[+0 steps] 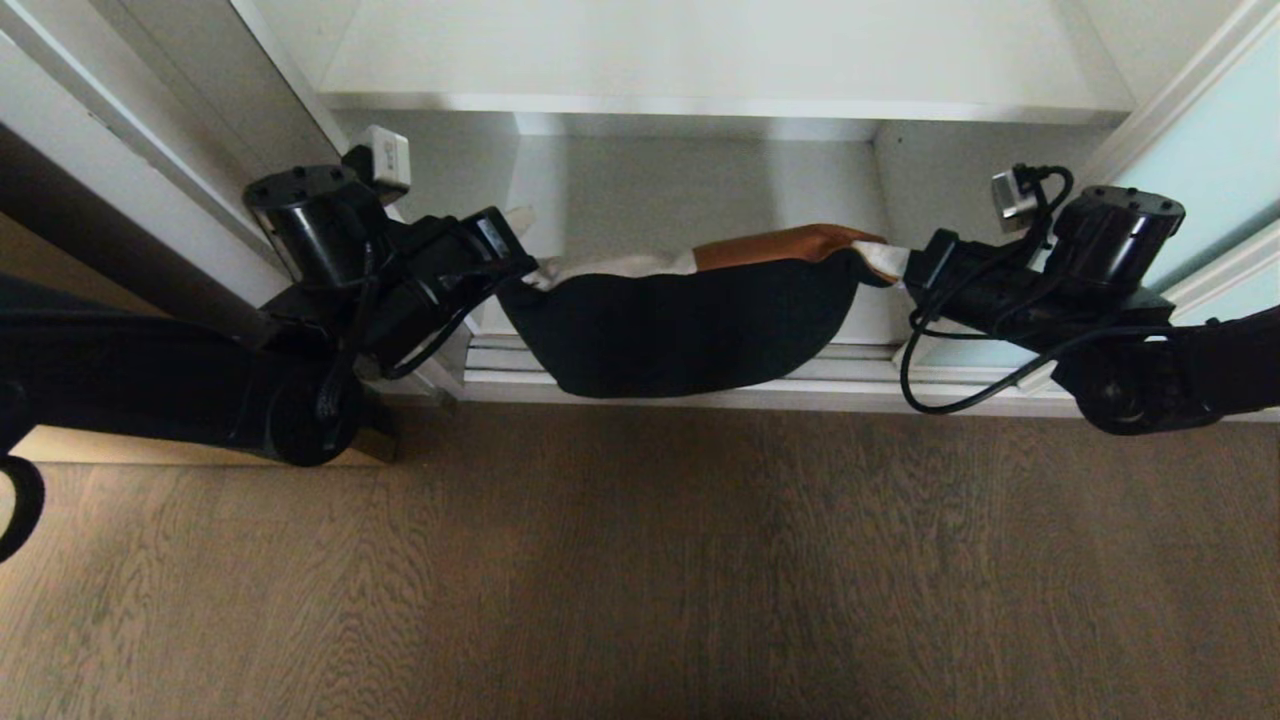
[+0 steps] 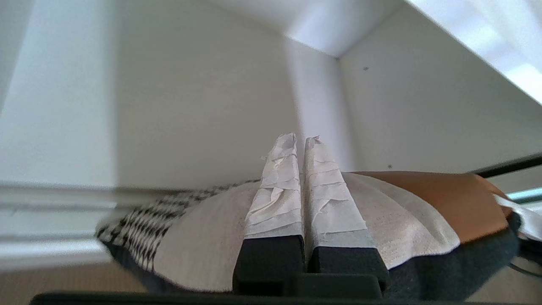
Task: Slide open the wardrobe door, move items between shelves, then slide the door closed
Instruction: Place the pillow on the lower shelf
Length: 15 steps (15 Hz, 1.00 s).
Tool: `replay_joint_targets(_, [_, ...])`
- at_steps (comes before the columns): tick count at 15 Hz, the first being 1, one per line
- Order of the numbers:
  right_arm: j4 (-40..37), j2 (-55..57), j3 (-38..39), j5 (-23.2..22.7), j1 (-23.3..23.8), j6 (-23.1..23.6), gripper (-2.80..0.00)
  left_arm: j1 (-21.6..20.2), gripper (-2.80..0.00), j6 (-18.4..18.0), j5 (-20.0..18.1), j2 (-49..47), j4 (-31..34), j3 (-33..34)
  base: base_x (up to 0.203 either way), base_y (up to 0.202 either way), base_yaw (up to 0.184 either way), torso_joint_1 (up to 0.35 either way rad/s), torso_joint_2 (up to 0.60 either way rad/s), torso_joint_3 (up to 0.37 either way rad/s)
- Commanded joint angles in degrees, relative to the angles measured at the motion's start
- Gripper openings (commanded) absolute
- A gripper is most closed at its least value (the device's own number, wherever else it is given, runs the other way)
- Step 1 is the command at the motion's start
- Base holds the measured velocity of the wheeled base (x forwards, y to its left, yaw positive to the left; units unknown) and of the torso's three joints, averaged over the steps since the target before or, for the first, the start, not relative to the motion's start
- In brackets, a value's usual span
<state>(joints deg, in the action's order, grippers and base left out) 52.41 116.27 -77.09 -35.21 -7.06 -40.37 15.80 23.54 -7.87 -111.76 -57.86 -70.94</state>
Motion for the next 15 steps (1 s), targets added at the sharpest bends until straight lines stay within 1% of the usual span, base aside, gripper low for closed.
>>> replay_joint_targets(1, [2.05,3.33,-1.97,-2.42,0.47,-0.32,-2.80,-0.67,-2.80,0.00,-1.43,-1.80,0.31,-3.90,0.000,0.000,0.000,0.000,0.00,0.000])
replay_joint_targets(4, [2.39,3.03,-6.07,-2.67,1.17,-0.77,-2.80,-0.69,-2.80,-0.50,-1.82,-1.17,3.25,-9.66,0.000,0.000,0.000,0.000,0.00,0.000])
replay_joint_targets(6, [3.03,2.42,-8.54,-2.71,1.82,-4.75,-2.80,-0.70,-2.80,-1.28,-1.87,-0.92,5.65,-13.75,0.000,0.000,0.000,0.000,0.00,0.000])
replay_joint_targets(8, [5.14,1.58,-8.69,-3.10,2.42,-5.75,-2.80,-0.68,-2.80,-1.55,-2.06,0.12,8.01,-16.28,0.000,0.000,0.000,0.000,0.00,0.000])
replay_joint_targets(9, [5.16,1.42,-8.82,-3.28,2.62,-5.74,-2.80,-0.68,-2.80,-1.78,-2.89,0.09,8.60,-17.12,0.000,0.000,0.000,0.000,0.00,0.000])
replay_joint_targets(10, [5.16,1.67,-9.21,-3.46,2.82,-5.72,-2.80,-0.68,-2.80,-2.06,-3.49,-0.10,8.54,-17.11,0.000,0.000,0.000,0.000,0.00,0.000])
replay_joint_targets(12, [5.19,4.59,-10.06,-4.66,3.32,-5.77,-2.80,-1.19,-2.80,-2.26,-3.62,-1.35,7.52,-14.46,0.000,0.000,0.000,0.000,0.00,0.000])
replay_joint_targets(13, [5.36,7.06,-10.69,-5.22,3.44,-5.75,-2.80,-2.12,-2.80,-2.27,-3.82,-2.80,5.93,-12.25,0.000,0.000,0.000,0.000,0.00,0.000])
replay_joint_targets(15, [6.87,12.99,-12.11,-5.96,3.57,-5.73,-2.80,-3.31,-2.80,-2.27,-4.80,-7.79,0.25,-10.10,0.000,0.000,0.000,0.000,0.00,0.000])
